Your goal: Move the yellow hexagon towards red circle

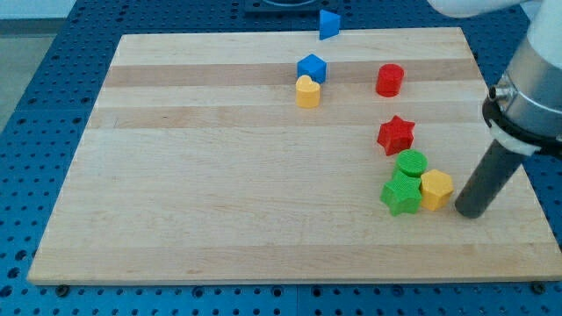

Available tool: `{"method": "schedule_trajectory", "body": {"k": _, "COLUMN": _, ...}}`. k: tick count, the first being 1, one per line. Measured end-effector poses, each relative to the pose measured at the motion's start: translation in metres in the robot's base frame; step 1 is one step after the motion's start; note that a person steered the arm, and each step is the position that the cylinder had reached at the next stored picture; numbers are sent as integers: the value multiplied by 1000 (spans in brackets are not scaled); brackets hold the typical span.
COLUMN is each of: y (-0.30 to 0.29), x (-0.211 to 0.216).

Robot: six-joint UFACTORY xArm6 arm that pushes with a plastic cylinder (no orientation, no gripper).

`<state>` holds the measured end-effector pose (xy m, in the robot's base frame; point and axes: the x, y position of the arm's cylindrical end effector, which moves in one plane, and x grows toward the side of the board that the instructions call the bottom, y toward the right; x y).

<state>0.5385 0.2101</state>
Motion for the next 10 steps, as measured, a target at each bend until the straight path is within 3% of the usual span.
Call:
{"method": "schedule_trajectory", "body": {"k": 1, "y": 1, "x": -25}}
{"method": "schedule_trajectory", "body": {"k": 2, "y": 2, "x": 6}}
{"method": "schedule_trajectory", "body": {"k": 3, "y": -57, "x": 33}}
{"method": "schedule_trajectory", "body": {"k": 4, "y": -57, "x": 9}}
{"method": "schedule_trajectory", "body": {"k": 6, "y": -18, "x": -41}}
{"method": "schedule_trajectory", "body": {"k": 7, "y": -24, "x": -21}}
{"method": "schedule_trajectory", "body": {"k": 8, "y": 8, "x": -28}}
{"method": "schedule_trajectory", "body": {"k": 10, "y": 22, "x": -147}}
